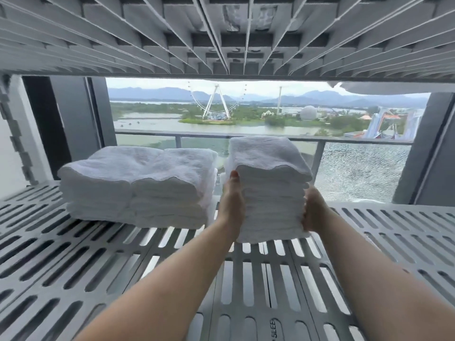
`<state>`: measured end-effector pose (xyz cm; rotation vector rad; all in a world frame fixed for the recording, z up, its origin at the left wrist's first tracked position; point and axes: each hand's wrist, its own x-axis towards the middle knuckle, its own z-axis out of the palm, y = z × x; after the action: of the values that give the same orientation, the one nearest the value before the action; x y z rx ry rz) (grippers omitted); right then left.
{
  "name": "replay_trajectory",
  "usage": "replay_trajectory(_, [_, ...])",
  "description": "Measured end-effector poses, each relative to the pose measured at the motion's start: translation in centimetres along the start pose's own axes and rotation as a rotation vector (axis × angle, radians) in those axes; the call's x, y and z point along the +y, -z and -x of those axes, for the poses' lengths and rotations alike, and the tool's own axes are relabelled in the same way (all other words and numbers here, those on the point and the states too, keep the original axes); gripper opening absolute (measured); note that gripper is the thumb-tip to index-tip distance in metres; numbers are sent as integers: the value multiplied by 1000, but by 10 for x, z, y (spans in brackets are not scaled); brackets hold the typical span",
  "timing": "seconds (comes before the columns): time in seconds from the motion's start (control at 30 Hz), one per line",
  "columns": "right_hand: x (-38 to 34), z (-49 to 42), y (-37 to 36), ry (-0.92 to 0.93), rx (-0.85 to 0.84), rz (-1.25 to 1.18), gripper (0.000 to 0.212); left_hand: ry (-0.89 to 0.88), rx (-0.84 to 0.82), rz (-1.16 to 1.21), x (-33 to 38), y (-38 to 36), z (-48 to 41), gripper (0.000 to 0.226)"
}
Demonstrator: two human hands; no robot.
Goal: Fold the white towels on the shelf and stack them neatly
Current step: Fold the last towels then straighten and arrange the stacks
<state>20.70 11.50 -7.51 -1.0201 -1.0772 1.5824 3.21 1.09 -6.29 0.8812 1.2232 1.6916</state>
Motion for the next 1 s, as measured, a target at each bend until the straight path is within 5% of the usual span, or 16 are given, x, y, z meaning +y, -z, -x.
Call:
replay_trajectory(0.17, [11, 1, -19, -15, -169, -25, 46, -163, -1, -142, 7, 13, -12, 70])
replay_trajectory(0.3, [13, 0, -24, -20, -170, -51, 44, -226, -32, -253, 14, 18, -10, 44])
replay_trajectory(0.43, [17, -1, -30, -15, -193, -68, 47, -49, -315, -371, 39, 40, 9, 33])
replay_trajectory(0.57, [20, -5, -37, 3, -177, -49, 36, 8, -616, -933, 113, 88, 8, 24])
replay_trajectory(0.63, [21, -6, -44, 28, -173, -27, 36, -136, -599, -994, 145, 105, -11, 29])
replay_trajectory(0.77, [23, -2, -58, 42, -48, 17, 26, -473, -305, -931, 161, 106, -62, 26])
replay_trajectory(0.87, [25, 0, -59, 65, 2, 57, 17, -473, -249, -879, 147, 92, -104, 31])
replay_trajectory(1.0, [27, -3, -53, 103, -21, 99, 21, -460, -383, -919, 131, 64, -132, 49])
